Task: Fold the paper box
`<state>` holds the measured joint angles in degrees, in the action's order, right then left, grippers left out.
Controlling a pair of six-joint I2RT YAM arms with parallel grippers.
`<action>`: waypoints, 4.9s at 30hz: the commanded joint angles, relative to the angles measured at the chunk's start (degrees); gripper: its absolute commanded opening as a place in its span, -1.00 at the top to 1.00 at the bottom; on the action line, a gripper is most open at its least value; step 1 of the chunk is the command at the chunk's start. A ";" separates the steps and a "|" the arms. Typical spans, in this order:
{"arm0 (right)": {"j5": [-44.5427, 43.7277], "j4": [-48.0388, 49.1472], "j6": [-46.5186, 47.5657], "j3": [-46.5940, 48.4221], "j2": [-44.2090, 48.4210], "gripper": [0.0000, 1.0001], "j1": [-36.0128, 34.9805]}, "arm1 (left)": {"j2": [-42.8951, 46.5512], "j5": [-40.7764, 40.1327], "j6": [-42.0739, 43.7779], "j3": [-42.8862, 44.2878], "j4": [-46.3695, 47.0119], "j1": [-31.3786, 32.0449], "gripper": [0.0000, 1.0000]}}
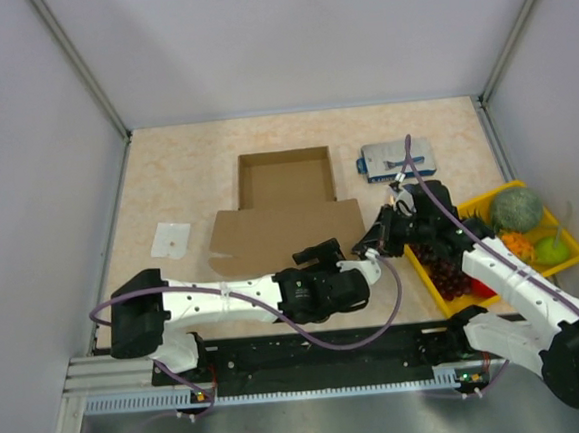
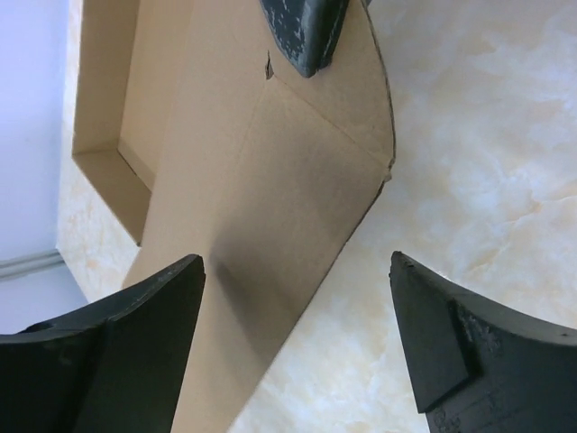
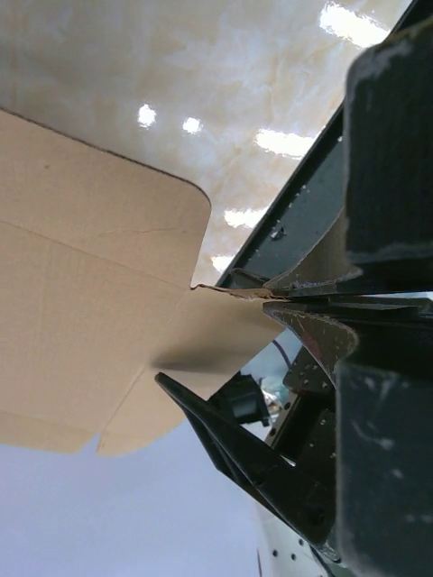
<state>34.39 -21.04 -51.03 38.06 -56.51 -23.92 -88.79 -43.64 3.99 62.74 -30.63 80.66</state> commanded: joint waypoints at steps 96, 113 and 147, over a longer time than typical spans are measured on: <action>-27.28 36.59 43.91 4.74 -3.87 1.00 -3.76 | -13.15 31.34 -37.11 4.50 -9.96 -98.16 -0.91; -26.57 37.12 43.47 3.51 -4.48 1.00 -3.76 | -9.22 33.27 -45.30 -0.95 -5.58 -98.07 1.00; 1.52 33.80 51.28 8.06 -14.49 1.00 0.45 | 24.28 54.62 -29.41 -1.84 5.05 -70.97 -0.68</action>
<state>23.97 13.67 -4.95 41.36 -67.64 -24.56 -68.75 10.90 -34.76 59.00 -30.94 17.28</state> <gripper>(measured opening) 0.009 0.858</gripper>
